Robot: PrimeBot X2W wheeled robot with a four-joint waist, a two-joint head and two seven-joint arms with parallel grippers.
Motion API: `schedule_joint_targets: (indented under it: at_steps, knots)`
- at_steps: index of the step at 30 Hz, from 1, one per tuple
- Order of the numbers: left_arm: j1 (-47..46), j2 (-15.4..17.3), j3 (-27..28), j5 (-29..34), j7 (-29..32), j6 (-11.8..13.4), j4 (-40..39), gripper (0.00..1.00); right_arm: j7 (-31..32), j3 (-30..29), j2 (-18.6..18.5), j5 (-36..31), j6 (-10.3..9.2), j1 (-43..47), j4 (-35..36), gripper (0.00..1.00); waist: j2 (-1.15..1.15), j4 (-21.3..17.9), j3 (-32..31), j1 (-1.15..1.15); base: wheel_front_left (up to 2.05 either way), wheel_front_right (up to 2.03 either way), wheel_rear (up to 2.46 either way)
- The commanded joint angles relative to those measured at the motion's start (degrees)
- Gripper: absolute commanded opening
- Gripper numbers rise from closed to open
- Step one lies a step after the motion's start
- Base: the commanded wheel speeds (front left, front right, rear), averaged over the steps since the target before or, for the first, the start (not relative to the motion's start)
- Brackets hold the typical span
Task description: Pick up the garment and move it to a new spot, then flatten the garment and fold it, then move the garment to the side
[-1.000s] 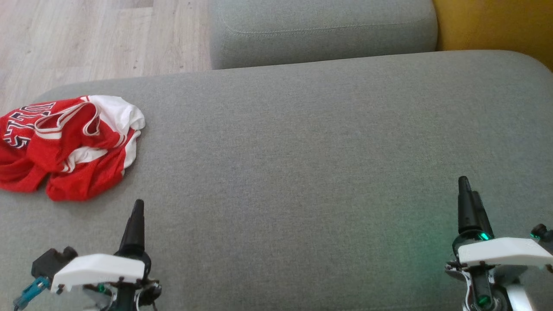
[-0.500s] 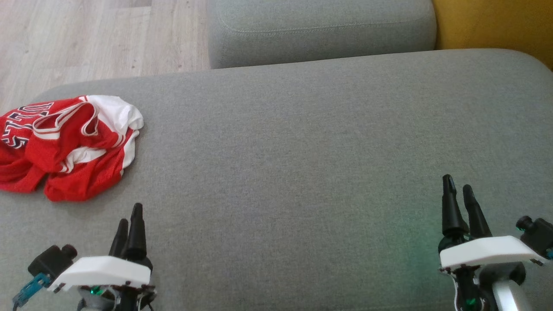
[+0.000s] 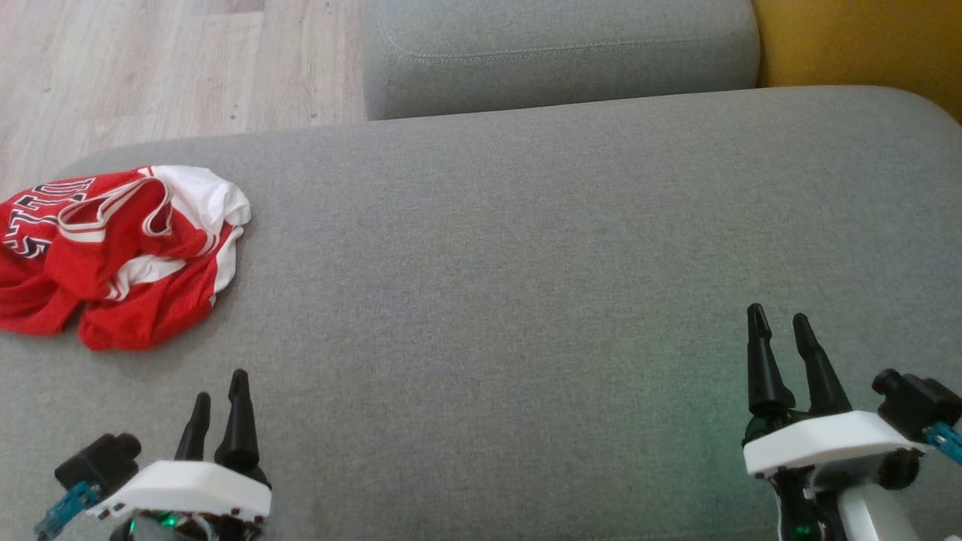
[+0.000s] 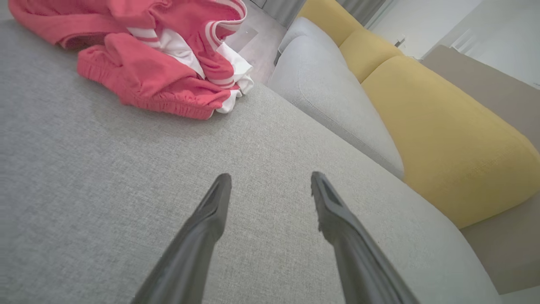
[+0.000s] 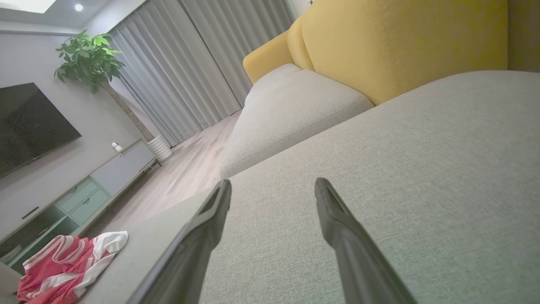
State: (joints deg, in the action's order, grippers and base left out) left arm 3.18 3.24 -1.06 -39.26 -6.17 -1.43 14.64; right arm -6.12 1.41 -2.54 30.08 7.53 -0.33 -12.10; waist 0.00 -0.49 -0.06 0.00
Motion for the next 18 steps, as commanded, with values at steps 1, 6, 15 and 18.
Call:
schedule_joint_targets:
  at_steps: [1,6,15,18]
  knots:
    - [-1.7,1.0,1.2,2.6,-1.0,0.5,-2.5,1.00,-0.9,0.9,-0.7,-2.7,-0.03,-1.0,2.2,1.00,0.00,0.0,0.0,0.00,0.00,0.00,0.00]
    - [-1.5,1.2,1.1,6.7,-1.8,0.9,-2.9,1.00,-1.8,0.8,-0.6,-6.6,-0.03,-0.8,2.3,1.00,0.00,0.1,-0.1,0.00,0.00,0.00,0.00]
    - [-0.9,1.5,0.8,13.0,-3.1,1.6,-3.6,1.00,-3.1,0.7,-0.4,-12.3,-0.03,-0.6,2.3,1.00,0.00,0.1,-0.2,0.00,0.00,0.00,0.00]
    - [-0.8,1.6,0.7,15.2,-3.6,1.8,-4.0,1.00,-3.6,0.7,-0.3,-14.5,-0.03,-0.6,2.1,1.00,0.00,0.1,-0.2,0.00,0.00,0.00,0.00]
